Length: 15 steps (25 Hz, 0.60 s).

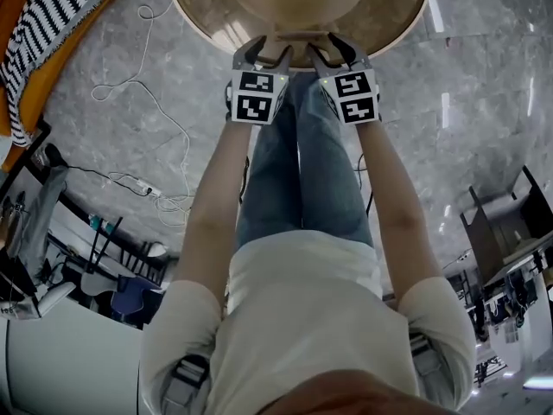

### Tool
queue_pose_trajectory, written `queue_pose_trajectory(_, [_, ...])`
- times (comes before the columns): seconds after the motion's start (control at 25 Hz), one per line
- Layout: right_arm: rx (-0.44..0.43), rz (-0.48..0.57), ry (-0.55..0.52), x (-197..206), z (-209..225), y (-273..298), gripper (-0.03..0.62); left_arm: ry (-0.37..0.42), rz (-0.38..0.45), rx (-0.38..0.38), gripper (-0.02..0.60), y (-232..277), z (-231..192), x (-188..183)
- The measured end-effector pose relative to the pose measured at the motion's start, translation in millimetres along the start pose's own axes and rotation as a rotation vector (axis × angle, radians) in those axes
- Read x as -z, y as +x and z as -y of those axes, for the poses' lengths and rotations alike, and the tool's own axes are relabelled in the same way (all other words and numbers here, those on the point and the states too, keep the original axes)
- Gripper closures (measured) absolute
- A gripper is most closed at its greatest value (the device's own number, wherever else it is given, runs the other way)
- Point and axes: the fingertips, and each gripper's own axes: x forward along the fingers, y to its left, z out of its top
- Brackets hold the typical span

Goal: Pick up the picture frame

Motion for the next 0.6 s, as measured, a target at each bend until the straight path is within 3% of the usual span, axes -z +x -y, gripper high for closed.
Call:
queue_pose_trajectory(0.36, [-0.025, -0.014, -0.033, 2, 0, 28, 0.401, 0.019, -0.029, 0.016, 0.364, 28, -9, 10])
queue_pose_trajectory(0.48, [-0.024, -0.007, -0.045, 4, 1, 29, 0.404, 0.033, -0.029, -0.002, 0.419, 34, -9, 11])
queue_pose_trajectory(0.6, [-0.008, -0.005, -0.045, 3, 1, 29, 0.410, 0.018, -0.028, -0.027, 0.420, 34, -10, 10])
